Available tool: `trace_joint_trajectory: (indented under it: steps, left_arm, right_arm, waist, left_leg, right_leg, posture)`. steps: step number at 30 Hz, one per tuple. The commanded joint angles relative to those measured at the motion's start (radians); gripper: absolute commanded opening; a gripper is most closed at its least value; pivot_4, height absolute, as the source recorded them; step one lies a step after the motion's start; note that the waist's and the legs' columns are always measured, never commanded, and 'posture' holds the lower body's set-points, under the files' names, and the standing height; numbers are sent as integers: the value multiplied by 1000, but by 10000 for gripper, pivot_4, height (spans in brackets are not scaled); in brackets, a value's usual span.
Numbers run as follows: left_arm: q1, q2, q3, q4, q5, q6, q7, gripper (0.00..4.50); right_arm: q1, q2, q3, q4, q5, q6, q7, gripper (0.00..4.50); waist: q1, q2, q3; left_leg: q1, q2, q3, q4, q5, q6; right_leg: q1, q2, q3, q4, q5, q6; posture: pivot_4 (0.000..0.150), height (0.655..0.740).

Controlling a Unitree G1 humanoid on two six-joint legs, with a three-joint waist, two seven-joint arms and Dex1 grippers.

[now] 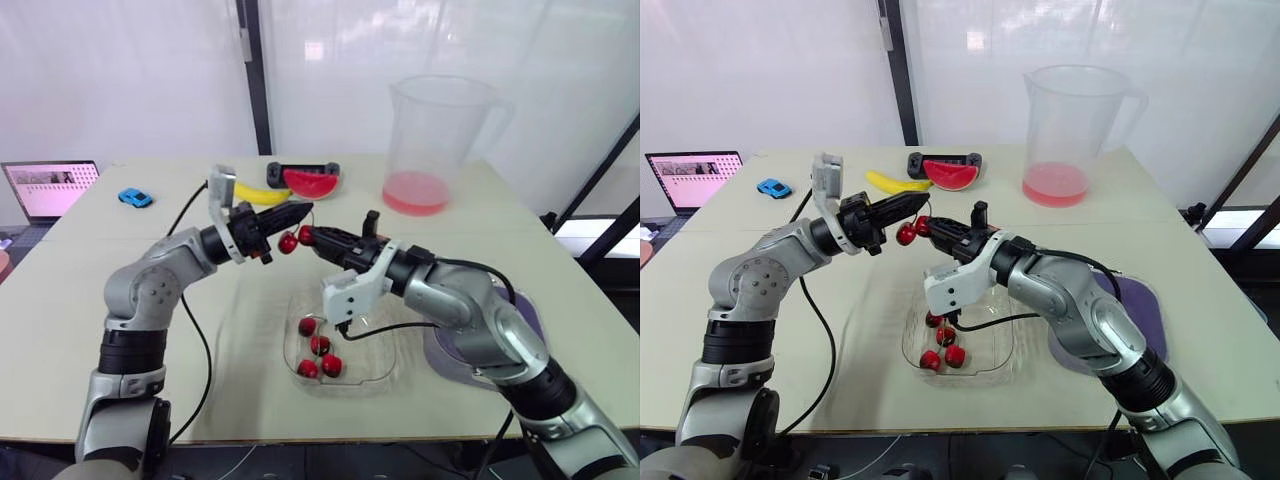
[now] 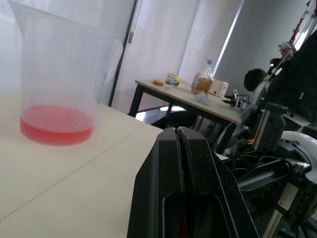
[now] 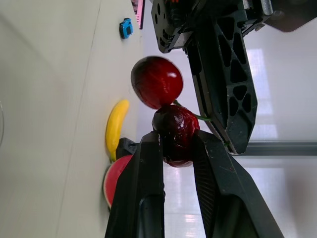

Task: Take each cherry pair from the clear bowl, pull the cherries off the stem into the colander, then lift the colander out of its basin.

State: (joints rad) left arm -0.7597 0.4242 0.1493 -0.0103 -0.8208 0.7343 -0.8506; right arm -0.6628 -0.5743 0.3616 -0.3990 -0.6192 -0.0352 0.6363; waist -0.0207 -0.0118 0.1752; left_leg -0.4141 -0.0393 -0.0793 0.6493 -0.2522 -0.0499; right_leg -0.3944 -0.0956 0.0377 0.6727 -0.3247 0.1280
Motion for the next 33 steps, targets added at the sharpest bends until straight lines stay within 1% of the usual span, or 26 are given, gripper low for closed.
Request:
trace_joint_trajectory:
  steps: [1,2,3,4,5,7,8,9,10,12,13,15,16,17,19,20,22,25,28,31,33]
  left_arm:
    - [-16,8,25,-30,-27,-4,-10,68]
    - [-15,12,26,-31,-27,-1,-12,0]
    - [-15,16,27,-32,-25,2,-13,0]
    - [-15,22,27,-32,-22,2,-13,0]
    - [-14,26,27,-32,-19,2,-13,0]
    - [-15,45,14,-28,13,-21,-24,0]
    - [-18,54,14,-27,15,-24,-33,0]
    - [-20,62,15,-26,17,-28,-42,0]
    - [-20,67,16,-25,16,-30,-49,0]
    - [-20,77,16,-29,11,-31,-63,0]
    - [-21,81,17,-34,4,-25,-70,0]
    - [-13,95,12,-55,-5,-19,-101,0]
    - [-9,101,12,-65,-15,-12,-119,0]
    - [-6,108,9,-74,-19,-11,-138,0]
    - [-3,115,6,-82,-27,-6,-162,0]
    - [0,115,7,-85,-33,-2,-171,0]
    - [6,111,5,-98,-48,6,-180,0]
    - [10,102,3,-107,-65,20,-175,0]
    - [12,95,1,-118,-73,31,-166,0]
    - [12,92,-3,-126,-79,41,-160,0]
    - [10,91,-10,-135,-90,63,-156,0]
  right_arm:
    - [22,32,-70,-39,102,71,45,10190]
    - [21,35,-90,-47,130,86,58,13824]
    - [14,29,-107,-52,147,90,66,16519]
    - [9,-1,-127,-48,165,58,75,21590]
    - [7,-23,-139,-44,176,34,82,25491]
    - [47,-126,-210,19,220,-119,65,35465]
    - [68,-172,-256,63,265,-175,68,41114]
    - [78,-196,-300,104,320,-198,70,44684]
    - [80,-207,-324,130,359,-208,71,44684]
    - [59,-211,-357,186,444,-165,98,44684]
    - [42,-198,-376,207,496,-110,110,44684]
    - [-16,-140,-423,237,643,96,124,44684]
    - [-46,-104,-447,231,792,267,157,44684]
    - [-75,-78,-481,201,1000,474,187,44684]
    - [-151,-50,-518,173,1228,740,212,44684]
    - [-183,-39,-528,173,1316,848,208,44684]
    - [-198,-37,-492,154,1366,922,229,44684]
    - [-190,-11,-439,145,1362,955,200,44684]
    - [-176,16,-419,124,1406,1007,190,44684]
    - [-165,47,-435,108,1520,1124,164,44684]
    - [-170,97,-454,108,1577,1174,106,44684]
  waist:
    - [0,0,0]
    - [1,0,0]
    - [1,0,0]
    - [1,0,0]
    - [3,0,0]
    - [6,0,0]
    - [8,0,0]
    - [8,0,0]
    - [6,-1,0]
    - [3,0,0]
    - [-1,0,0]
    - [-14,-1,0]
    - [-21,0,0]
    - [-25,0,0]
    - [-26,0,0]
    - [-27,0,1]
    - [-23,0,1]
    - [-17,0,1]
    - [-13,0,1]
    - [-16,0,1]
    - [-21,0,1]
  left_leg:
    - [0,0,0,0,0,0]
    - [0,0,0,0,0,0]
    - [0,0,0,0,0,0]
    - [0,0,0,0,0,0]
    - [0,0,-1,0,0,0]
    - [0,0,-1,1,0,0]
    - [0,0,-1,0,0,0]
    - [0,-1,-1,0,0,0]
    - [0,-1,-1,0,0,0]
    - [2,0,-1,0,0,0]
    - [2,0,-1,-1,0,0]
    - [3,1,0,-2,0,0]
    - [3,2,-1,-2,0,0]
    - [3,2,-1,-2,0,0]
    - [3,4,-2,-2,0,0]
    - [3,4,-2,-2,0,0]
    - [3,4,-2,-2,0,0]
    - [3,3,-4,-2,-3,5]
    - [3,2,-3,0,-4,7]
    - [3,2,-4,0,-4,7]
    - [3,2,-4,-1,-4,7]
  right_leg:
    - [0,0,0,0,0,0]
    - [0,0,0,0,0,0]
    - [0,0,0,0,0,0]
    - [1,0,0,0,0,0]
    - [1,0,0,0,0,0]
    - [1,0,-1,0,0,0]
    - [1,-1,-1,-1,0,0]
    - [2,-1,-1,-2,0,0]
    - [3,-1,-2,-2,0,0]
    - [5,-1,-2,-3,0,0]
    - [5,-1,-2,-3,0,0]
    - [4,1,-1,-2,0,0]
    - [5,1,-1,-2,0,0]
    - [5,1,-1,-2,0,0]
    - [5,1,-1,-2,0,0]
    - [5,1,-2,-2,0,0]
    - [5,1,-2,-2,0,0]
    - [6,-1,-3,-2,0,0]
    - [6,-1,-3,-2,0,0]
    - [5,-1,-3,-2,0,0]
    - [5,-1,-3,-2,0,0]
  posture:
    - [1500,7400]
    - [1500,7400]
    - [1500,7400]
    - [1500,7400]
    - [1500,7400]
    - [1500,7400]
    - [1500,7400]
    - [1500,7400]
    - [1500,7400]
    - [1500,7400]
    - [1500,7400]
    - [1500,7400]
    - [1500,7400]
    - [1500,7400]
    - [1500,7400]
    - [1500,7400]
    - [1500,7400]
    - [1500,7400]
    - [1500,7400]
    - [1500,7400]
    - [1500,7400]
